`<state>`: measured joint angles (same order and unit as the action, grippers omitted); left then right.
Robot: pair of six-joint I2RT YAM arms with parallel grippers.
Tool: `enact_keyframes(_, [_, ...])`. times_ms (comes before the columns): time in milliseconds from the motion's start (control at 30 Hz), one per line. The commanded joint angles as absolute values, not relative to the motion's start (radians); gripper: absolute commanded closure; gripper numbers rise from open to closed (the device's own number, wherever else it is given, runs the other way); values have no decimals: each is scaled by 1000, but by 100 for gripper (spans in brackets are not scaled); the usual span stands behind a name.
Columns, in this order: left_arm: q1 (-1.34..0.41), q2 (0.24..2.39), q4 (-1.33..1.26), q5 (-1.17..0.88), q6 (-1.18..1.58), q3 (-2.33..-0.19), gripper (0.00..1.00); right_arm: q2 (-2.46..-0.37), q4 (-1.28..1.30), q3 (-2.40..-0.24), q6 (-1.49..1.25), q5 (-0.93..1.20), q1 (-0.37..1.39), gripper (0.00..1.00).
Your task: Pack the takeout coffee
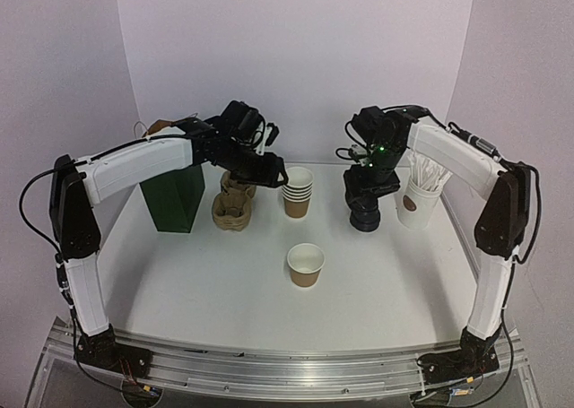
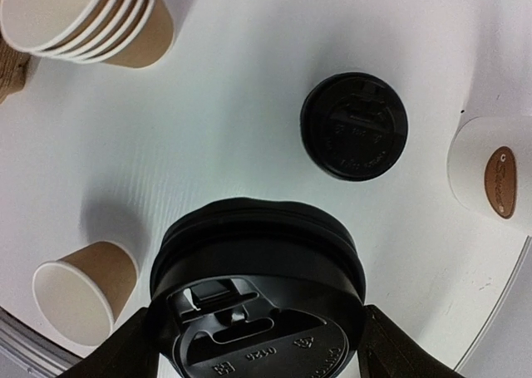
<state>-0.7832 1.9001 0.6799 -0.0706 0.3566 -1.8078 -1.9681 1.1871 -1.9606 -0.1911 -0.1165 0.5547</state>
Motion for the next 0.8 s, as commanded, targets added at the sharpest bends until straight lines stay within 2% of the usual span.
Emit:
enact_keyframes(0, [-770,1789,623,3,413,-1757,38,-1917,1255,-1968,-252,-80,632,23])
enact_keyframes(333, [-770,1695,530,66,471,-1642,38,-2018,1252,-2010,-297,-79,807,23])
enact_keyframes(767, [-770,1684,538,72,465,-1634,38,-2143,1232,-2062,-288,-43,872,22])
